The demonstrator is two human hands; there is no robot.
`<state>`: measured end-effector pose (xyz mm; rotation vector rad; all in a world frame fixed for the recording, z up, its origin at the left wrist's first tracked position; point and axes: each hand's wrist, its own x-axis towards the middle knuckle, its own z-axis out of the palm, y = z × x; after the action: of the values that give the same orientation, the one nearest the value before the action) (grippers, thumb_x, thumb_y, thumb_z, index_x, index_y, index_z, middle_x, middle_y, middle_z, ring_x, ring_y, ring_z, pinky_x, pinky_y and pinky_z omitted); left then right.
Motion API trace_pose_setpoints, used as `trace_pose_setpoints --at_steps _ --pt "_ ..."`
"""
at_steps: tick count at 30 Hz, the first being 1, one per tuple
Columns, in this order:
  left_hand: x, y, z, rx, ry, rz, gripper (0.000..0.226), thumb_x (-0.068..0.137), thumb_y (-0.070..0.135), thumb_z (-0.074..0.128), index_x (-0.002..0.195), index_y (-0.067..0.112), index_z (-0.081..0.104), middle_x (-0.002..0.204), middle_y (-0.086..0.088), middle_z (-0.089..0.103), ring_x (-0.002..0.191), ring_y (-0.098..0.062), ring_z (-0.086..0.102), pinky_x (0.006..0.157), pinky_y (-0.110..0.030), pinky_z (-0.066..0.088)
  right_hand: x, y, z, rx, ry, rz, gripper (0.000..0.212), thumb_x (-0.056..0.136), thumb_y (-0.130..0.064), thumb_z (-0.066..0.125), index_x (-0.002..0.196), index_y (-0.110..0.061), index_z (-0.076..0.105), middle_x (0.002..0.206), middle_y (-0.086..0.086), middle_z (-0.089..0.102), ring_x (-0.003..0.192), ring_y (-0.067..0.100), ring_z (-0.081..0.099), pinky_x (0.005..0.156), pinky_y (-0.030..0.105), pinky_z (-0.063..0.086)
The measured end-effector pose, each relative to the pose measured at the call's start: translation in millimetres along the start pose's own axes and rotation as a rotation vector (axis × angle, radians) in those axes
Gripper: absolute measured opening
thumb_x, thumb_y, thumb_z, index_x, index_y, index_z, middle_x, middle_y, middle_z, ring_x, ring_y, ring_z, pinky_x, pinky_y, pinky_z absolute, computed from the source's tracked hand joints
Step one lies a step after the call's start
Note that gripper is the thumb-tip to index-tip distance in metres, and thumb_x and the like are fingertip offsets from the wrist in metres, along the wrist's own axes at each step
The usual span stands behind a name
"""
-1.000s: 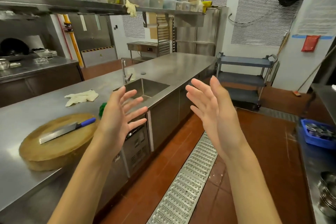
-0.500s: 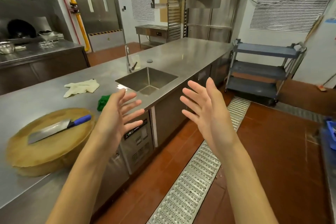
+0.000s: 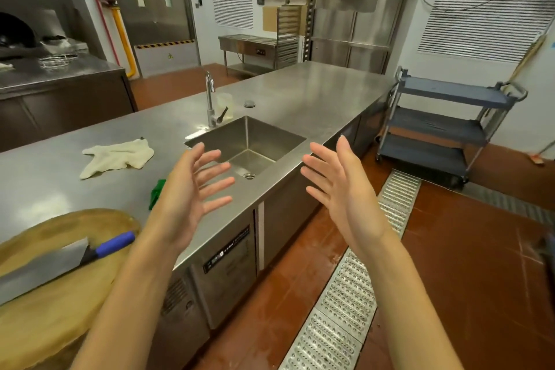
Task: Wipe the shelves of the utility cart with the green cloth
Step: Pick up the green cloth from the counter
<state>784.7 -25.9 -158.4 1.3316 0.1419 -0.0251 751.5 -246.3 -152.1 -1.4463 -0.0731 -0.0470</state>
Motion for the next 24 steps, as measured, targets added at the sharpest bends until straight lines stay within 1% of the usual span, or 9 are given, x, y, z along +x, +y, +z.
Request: trace_pose_setpoints --at_steps 7,14,19,24 --pt "88 4 -26 0.022 0.021 -0.061 0.045 0.099 0.052 0.043 0.128 0.022 0.062 0.127 -0.005 0.068 0.113 -0.026 0.068 0.097 -0.049 0.053 96 27 27 0.032 -0.024 0.062 0.070 0.081 -0.073 0.035 0.135 -0.033 0.053 0.134 -0.010 0.059 0.126 0.006 0.053 0.115 0.043 0.034" --pt "175 -5 -24 0.029 0.112 -0.117 0.044 0.100 0.051 0.040 0.126 0.021 0.061 0.127 -0.006 0.067 0.114 -0.027 0.066 0.102 -0.051 0.049 200 54 20 0.057 -0.083 0.120 0.070 0.082 -0.071 0.034 0.136 -0.031 0.053 0.135 -0.009 0.060 0.126 0.007 0.054 0.115 0.041 0.035" --pt "238 -7 -12 0.022 0.204 -0.126 0.043 0.101 0.048 0.040 0.125 0.020 0.062 0.128 -0.007 0.067 0.116 -0.028 0.065 0.105 -0.053 0.047 285 66 9 0.034 -0.184 0.137 0.072 0.085 -0.075 0.035 0.137 -0.028 0.051 0.134 -0.009 0.060 0.126 0.007 0.054 0.113 0.040 0.037" --pt "292 -1 -1 0.007 0.334 -0.108 0.046 0.101 0.048 0.040 0.129 0.018 0.060 0.129 -0.008 0.066 0.116 -0.028 0.065 0.105 -0.054 0.046 366 68 2 0.014 -0.314 0.166 0.074 0.084 -0.076 0.034 0.138 -0.029 0.051 0.134 -0.011 0.059 0.127 0.005 0.053 0.114 0.040 0.035"
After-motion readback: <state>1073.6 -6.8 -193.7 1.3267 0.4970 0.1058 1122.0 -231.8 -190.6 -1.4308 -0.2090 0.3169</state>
